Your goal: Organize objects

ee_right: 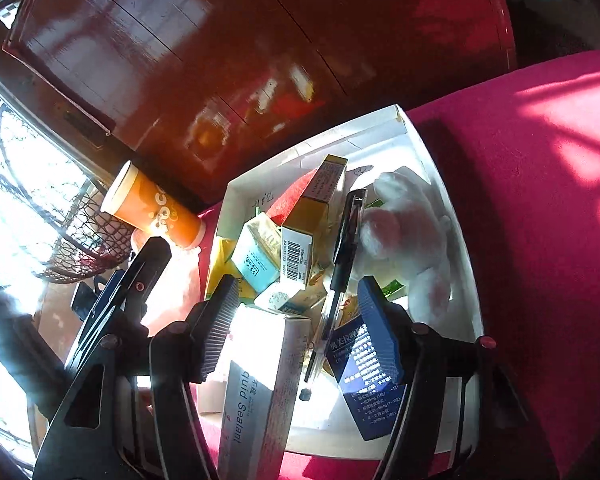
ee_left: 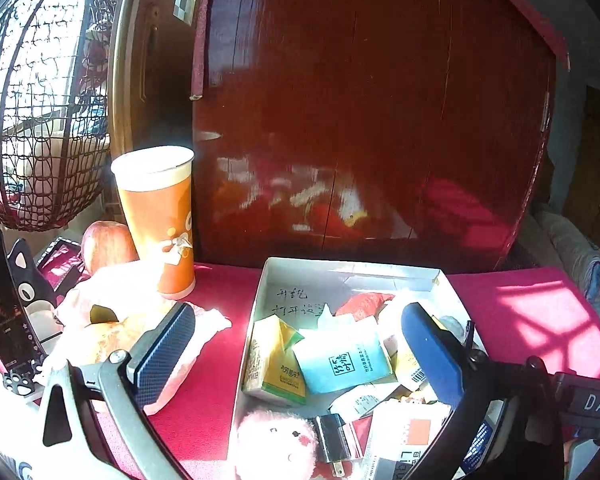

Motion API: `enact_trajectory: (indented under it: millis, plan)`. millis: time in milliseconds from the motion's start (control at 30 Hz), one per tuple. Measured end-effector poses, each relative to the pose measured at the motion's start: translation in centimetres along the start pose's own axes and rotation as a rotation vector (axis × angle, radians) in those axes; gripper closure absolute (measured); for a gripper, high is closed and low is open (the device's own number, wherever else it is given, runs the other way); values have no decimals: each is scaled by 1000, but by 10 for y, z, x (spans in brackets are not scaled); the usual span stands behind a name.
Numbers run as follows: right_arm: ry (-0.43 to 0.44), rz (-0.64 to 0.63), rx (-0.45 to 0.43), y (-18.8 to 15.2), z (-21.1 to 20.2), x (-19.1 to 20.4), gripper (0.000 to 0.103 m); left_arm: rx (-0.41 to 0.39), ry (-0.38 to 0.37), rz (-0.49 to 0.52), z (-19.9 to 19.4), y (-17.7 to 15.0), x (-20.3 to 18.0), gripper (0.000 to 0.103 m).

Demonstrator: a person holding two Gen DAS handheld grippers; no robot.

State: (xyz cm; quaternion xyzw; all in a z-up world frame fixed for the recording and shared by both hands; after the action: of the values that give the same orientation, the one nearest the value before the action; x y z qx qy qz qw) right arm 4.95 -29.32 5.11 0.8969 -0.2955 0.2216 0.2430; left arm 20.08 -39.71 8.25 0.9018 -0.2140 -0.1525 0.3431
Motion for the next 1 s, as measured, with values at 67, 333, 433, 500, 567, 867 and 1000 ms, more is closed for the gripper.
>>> enact_trajectory:
  millis: [67,333,433,500,567,867,1000]
  plan:
    - [-7,-5,-21,0,-5,-3,27,-5,4,-30,-3,0,5,0]
    - [-46,-58,-81,-10,-24,-5,23,-48,80,-19,-22,-3,5,0]
    - [-79,-91,-109,-13,-31,-3,22,-70,86,-25,-34,-4,6,0]
    - [-96,-111,-129,-16,-37,-2,22,-87,82,-36,-43,-5,7,0]
    - [-113,-131,-150,-19,-43,-1,22,-107,83,-49,-53,-7,11,0]
    - [-139,-180,-175,-36,-55,-5,22,-113,100,-66,-82,-29,15,0]
    - [-118,-232,-88,-57,-42,1,22,-96,101,-70,-84,-42,19,0]
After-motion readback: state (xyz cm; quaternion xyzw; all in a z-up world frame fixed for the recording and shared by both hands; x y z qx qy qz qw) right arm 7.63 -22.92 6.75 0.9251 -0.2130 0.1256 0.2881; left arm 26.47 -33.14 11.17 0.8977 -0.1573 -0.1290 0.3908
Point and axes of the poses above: each gripper's, at about its wrist camera, not at the fingertips, and z roughly the way its jaws point, x to its left, y to its top, the point moved 5 cm from there along z, roughly the way its jaws point, and after that the axes turned 15 degrees about x, right-handed, at the moved point
